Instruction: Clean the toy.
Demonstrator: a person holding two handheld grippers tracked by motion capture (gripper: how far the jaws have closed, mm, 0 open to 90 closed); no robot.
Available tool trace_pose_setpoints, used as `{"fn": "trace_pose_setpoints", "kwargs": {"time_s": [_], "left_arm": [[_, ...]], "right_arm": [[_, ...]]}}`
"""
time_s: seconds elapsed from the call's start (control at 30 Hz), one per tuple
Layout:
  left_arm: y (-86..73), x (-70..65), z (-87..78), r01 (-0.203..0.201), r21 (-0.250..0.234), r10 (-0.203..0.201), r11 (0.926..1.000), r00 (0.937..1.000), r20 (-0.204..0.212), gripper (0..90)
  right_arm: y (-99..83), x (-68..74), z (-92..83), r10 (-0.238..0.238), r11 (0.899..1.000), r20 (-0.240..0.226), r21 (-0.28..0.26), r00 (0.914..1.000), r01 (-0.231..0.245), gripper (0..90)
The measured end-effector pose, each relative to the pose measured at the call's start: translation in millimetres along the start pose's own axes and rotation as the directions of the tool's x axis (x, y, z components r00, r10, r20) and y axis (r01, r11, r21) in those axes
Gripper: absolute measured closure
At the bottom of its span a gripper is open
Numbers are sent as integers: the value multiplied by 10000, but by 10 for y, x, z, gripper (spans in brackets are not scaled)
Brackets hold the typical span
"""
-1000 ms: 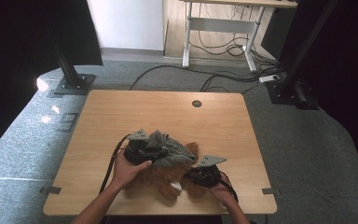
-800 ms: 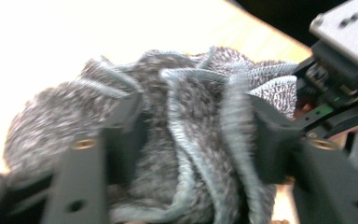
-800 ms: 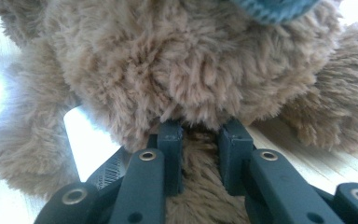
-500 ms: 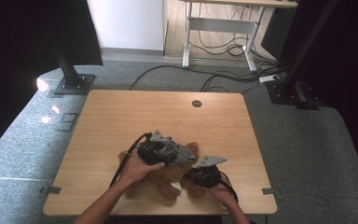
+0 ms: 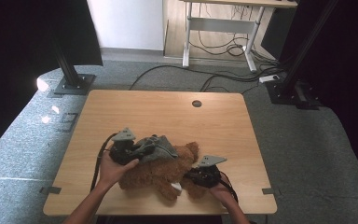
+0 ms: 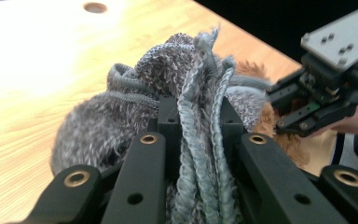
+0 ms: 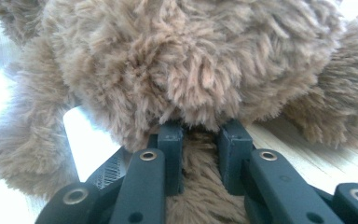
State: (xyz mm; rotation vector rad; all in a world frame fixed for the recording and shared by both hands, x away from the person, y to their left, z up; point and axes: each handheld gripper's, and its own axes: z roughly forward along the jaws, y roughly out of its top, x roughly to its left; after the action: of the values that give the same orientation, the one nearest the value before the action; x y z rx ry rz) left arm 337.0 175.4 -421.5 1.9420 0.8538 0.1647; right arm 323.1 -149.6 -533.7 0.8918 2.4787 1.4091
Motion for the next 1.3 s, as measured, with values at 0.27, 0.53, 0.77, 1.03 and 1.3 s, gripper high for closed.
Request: {"fn": "trace_pose_setpoints", "kwargs": {"time_s": [0.27, 0.53, 0.77, 1.03, 1.3], "left_arm": [[190, -248, 579, -35, 700, -25, 9975, 9964, 848, 766], [-19, -233, 574, 14, 1037, -68, 9946, 9986, 517, 770], [-399, 92, -3, 1138, 163, -1144, 9934, 9926, 409, 773], [-597, 163, -373, 1204, -291, -1212, 9923, 9923, -269, 773], [-826, 70, -324, 1098, -120, -1097, 9939, 9939, 50, 775]], "right_arm": [[-2, 26, 25, -60, 10000, 68, 71, 10000, 60, 745], [-48, 41, 1, -146, 9998, 249, 152, 9996, 142, 771], [-41, 74, 21, -308, 9992, 117, 243, 9995, 305, 783], [-57, 85, 31, -197, 9994, 202, 289, 9996, 191, 788], [-66, 82, -56, 26, 9999, 151, -149, 9999, -24, 545]]}}
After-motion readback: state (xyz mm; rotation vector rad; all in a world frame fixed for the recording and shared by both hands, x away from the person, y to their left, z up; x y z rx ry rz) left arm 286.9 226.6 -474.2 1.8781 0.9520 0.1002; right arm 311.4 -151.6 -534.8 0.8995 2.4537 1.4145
